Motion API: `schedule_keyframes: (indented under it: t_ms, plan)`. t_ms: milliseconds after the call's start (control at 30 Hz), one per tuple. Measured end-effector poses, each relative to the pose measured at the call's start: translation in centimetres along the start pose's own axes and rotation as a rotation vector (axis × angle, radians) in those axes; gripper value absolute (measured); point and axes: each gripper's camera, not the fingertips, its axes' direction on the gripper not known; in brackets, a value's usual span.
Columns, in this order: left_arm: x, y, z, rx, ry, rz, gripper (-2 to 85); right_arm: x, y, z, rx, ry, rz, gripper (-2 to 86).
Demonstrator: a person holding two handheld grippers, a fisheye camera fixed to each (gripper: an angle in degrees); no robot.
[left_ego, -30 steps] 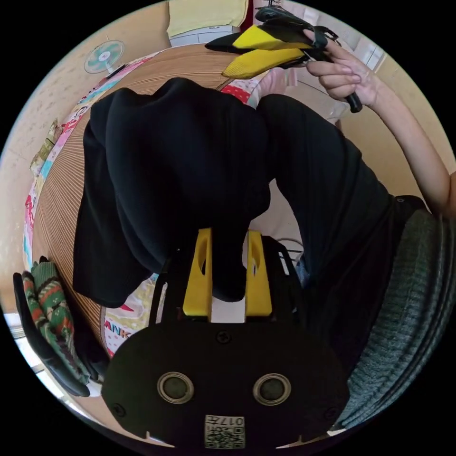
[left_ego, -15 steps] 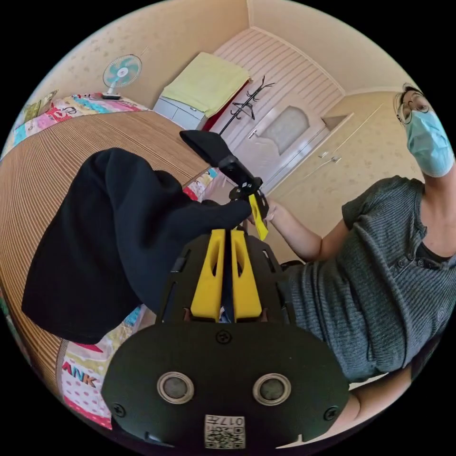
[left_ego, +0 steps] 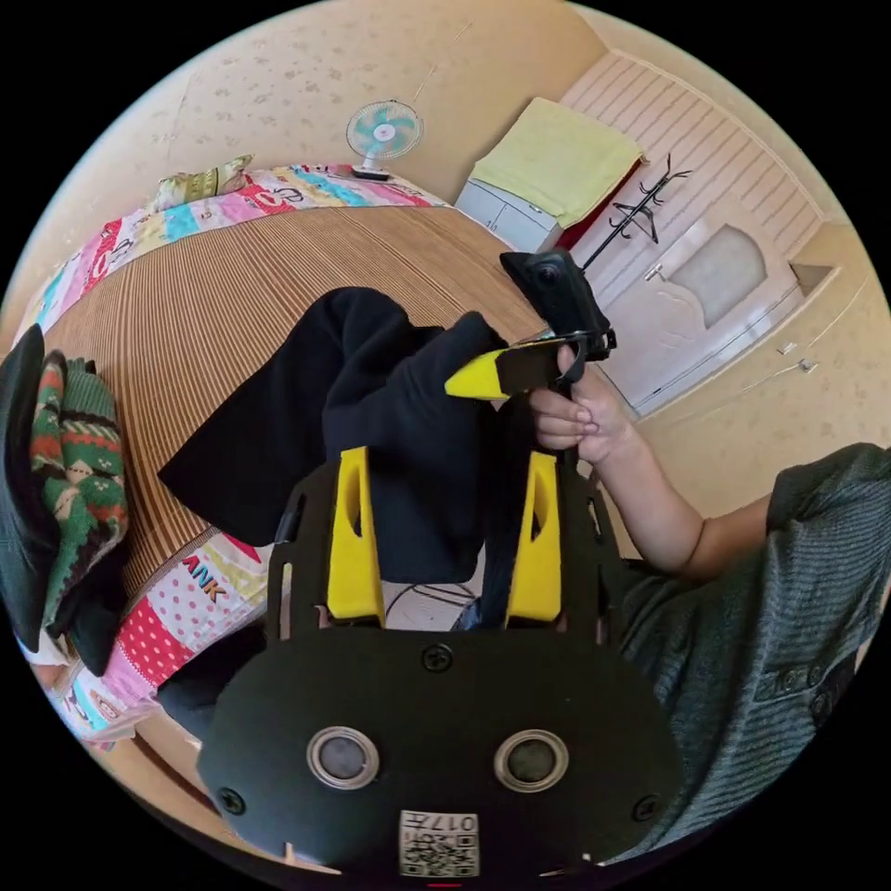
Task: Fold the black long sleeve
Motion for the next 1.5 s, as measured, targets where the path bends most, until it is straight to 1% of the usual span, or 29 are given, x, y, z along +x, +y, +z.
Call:
schedule_keyframes:
  t_ms: [67, 133, 167, 200, 233, 300, 333, 400, 467, 500, 567, 633, 733, 800, 833, 867, 900, 933, 1000, 1033, 1100, 1167, 1233, 1300, 1333, 1400, 1433, 1467, 1500]
  plan:
    - [0.4, -0.1, 0.5, -0.026, -0.067, -0.016, 22.9, -1.5, -0.5, 2.7, -0.002, 0.044, -0.027, 5.6]
    - [-0.4, -0.4, 1.2, -0.080, -0.104, -0.080, 16.5, -2.8, -0.4, 4.6, 0.002, 0.063, -0.059, 5.6]
    - [-1.3, -0.4, 1.0, -0.092, -0.112, -0.124, 9.1, -3.6, 0.0, 5.6, -0.001, 0.087, -0.080, 5.9]
    - [-1.9, -0.2, -0.6, -0.054, -0.094, -0.127, 5.1, -3.9, 0.2, 5.9, -0.008, 0.105, -0.091, 6.0]
    - [-2.2, 0.0, -1.6, -0.028, -0.062, -0.112, 4.9, -4.7, 0.9, 6.1, -0.009, 0.124, -0.123, 6.2]
    - [-4.3, 0.7, -6.6, 0.103, 0.168, -0.053, 4.3, -5.6, 2.3, 5.1, 0.026, 0.090, -0.178, 6.5]
    - [-5.0, 1.0, -8.1, 0.148, 0.245, -0.036, 4.3, -6.1, 3.4, 3.9, 0.050, 0.048, -0.215, 6.6]
    - [-7.9, 1.8, -13.9, 0.330, 0.552, 0.029, 4.3, -6.9, 5.6, 1.8, 0.088, -0.006, -0.282, 6.1]
    - [-9.1, 1.6, -17.1, 0.409, 0.682, 0.065, 4.2, -8.3, 9.2, -0.8, 0.142, -0.011, -0.368, 4.5]
    - [-9.0, 1.3, -19.3, 0.454, 0.723, 0.109, 4.3, -8.7, 10.3, -1.3, 0.160, 0.016, -0.384, 4.0]
    - [-8.2, 0.8, -22.6, 0.519, 0.740, 0.180, 4.3, -10.4, 14.3, -2.5, 0.236, 0.196, -0.398, 3.9]
    - [-6.7, -0.1, -25.7, 0.561, 0.753, 0.252, 4.4, -11.3, 16.5, -2.0, 0.244, 0.338, -0.381, 5.9]
    - [-3.6, -1.7, -30.0, 0.627, 0.792, 0.373, 4.4, -11.5, 17.9, 1.5, 0.129, 0.494, -0.333, 14.1]
    - [-1.6, -3.0, -32.4, 0.683, 0.868, 0.426, 4.5, -11.4, 18.2, 4.9, 0.015, 0.583, -0.346, 15.8]
    - [-1.1, -3.4, -32.8, 0.693, 0.892, 0.438, 4.5, -11.4, 18.3, 7.4, -0.043, 0.674, -0.351, 16.0]
    - [-0.2, -4.0, -33.6, 0.711, 0.935, 0.470, 4.5, -11.4, 18.3, 9.3, -0.061, 0.767, -0.335, 16.1]
    - [0.7, -4.5, -34.5, 0.730, 0.973, 0.506, 4.5, -11.4, 18.3, 10.0, -0.053, 0.804, -0.323, 16.0]
    - [1.1, -4.6, -34.9, 0.739, 0.990, 0.523, 4.5, -11.6, 18.3, 11.1, -0.022, 0.837, -0.316, 15.3]
    - [2.2, -5.2, -36.4, 0.775, 1.053, 0.564, 4.6, -12.6, 18.4, 12.2, 0.044, 0.790, -0.355, 12.1]
    - [2.4, -5.4, -36.6, 0.782, 1.068, 0.566, 4.6, -13.5, 18.6, 12.5, 0.102, 0.741, -0.392, 8.3]
    - [2.2, -5.9, -37.3, 0.814, 1.109, 0.557, 4.7, -15.1, 19.1, 11.9, 0.238, 0.690, -0.425, 5.0]
    - [1.6, -6.4, -37.6, 0.827, 1.111, 0.536, 5.0, -17.2, 19.3, 9.4, 0.417, 0.686, -0.387, 4.2]
    - [0.8, -6.8, -37.8, 0.821, 1.050, 0.477, 5.7, -19.5, 19.4, 7.0, 0.537, 0.680, -0.387, 3.9]
    - [0.4, -6.7, -37.3, 0.788, 0.843, 0.370, 6.5, -22.7, 19.9, 5.0, 0.662, 0.699, -0.426, 3.6]
    - [0.5, -6.9, -36.9, 0.759, 0.783, 0.339, 6.7, -25.0, 20.3, 4.0, 0.749, 0.726, -0.451, 3.5]
    - [1.2, -8.7, -33.5, 0.598, 0.545, 0.190, 5.3, -28.3, 20.2, 3.4, 0.814, 0.797, -0.447, 3.3]
    - [1.4, -9.1, -32.3, 0.569, 0.490, 0.157, 4.9, -30.4, 20.2, 3.5, 0.861, 0.830, -0.466, 3.3]
    - [2.1, -10.2, -29.9, 0.506, 0.416, 0.115, 4.4, -32.4, 20.3, 4.0, 0.895, 0.839, -0.515, 3.2]
    - [3.2, -11.8, -27.0, 0.429, 0.392, 0.111, 4.3, -33.4, 20.3, 4.4, 0.899, 0.849, -0.539, 3.2]
